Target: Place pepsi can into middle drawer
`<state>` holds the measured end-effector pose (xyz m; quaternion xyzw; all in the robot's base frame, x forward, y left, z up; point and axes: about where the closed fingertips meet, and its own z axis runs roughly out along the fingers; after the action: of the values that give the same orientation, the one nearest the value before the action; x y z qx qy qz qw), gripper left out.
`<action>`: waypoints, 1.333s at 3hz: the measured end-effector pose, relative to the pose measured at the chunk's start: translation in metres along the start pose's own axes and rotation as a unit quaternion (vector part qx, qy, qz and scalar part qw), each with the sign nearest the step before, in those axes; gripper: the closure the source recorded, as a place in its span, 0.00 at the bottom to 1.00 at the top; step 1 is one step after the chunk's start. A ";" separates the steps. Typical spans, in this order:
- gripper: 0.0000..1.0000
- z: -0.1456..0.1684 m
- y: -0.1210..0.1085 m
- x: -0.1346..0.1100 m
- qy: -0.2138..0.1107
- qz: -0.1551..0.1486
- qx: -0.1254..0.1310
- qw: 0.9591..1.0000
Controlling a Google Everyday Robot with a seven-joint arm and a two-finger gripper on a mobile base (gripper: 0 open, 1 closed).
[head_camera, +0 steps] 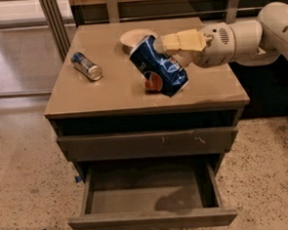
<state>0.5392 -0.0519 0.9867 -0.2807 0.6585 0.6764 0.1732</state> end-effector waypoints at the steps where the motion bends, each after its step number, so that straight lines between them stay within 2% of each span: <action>1: 1.00 0.002 0.000 0.000 0.004 0.000 -0.002 1.000; 2: 1.00 0.012 -0.001 -0.001 0.013 -0.015 0.005 1.000; 3: 1.00 0.012 -0.024 0.013 -0.009 -0.029 0.020 0.999; 4: 1.00 0.010 -0.064 0.036 -0.045 -0.042 0.050 0.997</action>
Offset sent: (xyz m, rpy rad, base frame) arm -0.0003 0.0171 -0.0023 -0.0439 -0.0771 0.0182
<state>0.5479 -0.0420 0.9140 -0.2678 0.6706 0.6470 0.2447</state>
